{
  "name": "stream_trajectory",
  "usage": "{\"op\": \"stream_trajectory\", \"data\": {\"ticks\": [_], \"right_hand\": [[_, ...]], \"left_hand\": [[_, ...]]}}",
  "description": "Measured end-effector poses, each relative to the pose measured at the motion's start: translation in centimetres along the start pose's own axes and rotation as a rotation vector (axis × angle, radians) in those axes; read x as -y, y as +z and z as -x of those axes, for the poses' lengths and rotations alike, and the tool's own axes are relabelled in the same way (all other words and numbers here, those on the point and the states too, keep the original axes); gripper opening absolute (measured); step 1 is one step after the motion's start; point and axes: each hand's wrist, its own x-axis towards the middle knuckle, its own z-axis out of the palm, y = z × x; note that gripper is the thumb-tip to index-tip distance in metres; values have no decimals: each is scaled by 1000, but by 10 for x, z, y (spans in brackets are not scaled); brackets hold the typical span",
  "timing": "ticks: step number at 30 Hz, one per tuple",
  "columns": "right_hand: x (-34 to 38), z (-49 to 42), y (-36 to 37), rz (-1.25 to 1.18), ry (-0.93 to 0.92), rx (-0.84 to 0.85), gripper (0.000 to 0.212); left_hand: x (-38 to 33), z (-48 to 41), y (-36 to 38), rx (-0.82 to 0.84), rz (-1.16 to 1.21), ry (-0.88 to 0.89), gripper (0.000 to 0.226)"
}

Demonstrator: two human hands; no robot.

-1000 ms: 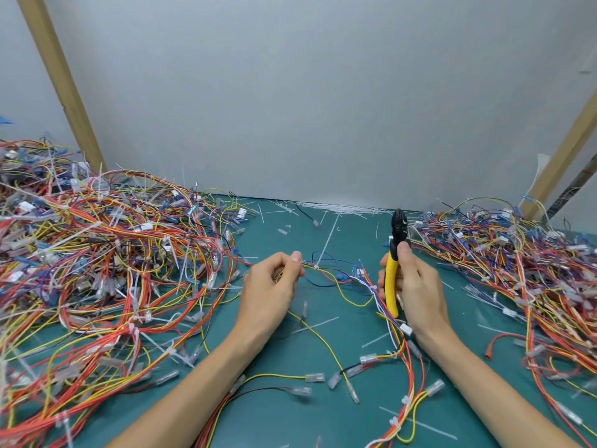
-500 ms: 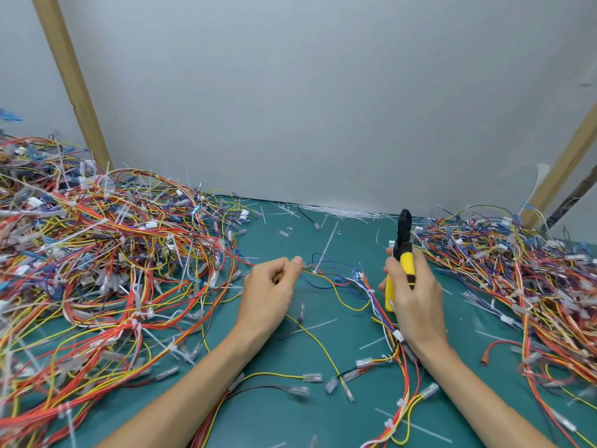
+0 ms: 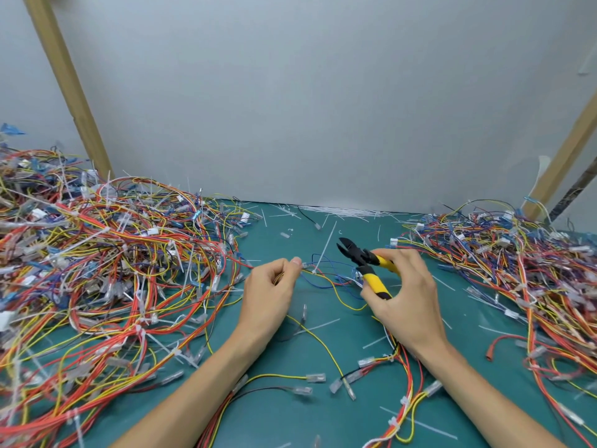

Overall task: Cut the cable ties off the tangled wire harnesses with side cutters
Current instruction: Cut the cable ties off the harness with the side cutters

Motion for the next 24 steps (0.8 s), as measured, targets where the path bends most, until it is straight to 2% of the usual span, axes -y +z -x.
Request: {"op": "stream_trajectory", "data": {"ticks": [6, 17, 24], "right_hand": [[-5, 2, 3, 54, -22, 57, 50], [-10, 0, 6, 172, -87, 31, 50], [-5, 2, 5, 261, -119, 65, 54]], "left_hand": [[-1, 1, 0, -10, 37, -16, 48], [3, 0, 1, -35, 132, -25, 37], [0, 2, 1, -49, 98, 43, 31]]}}
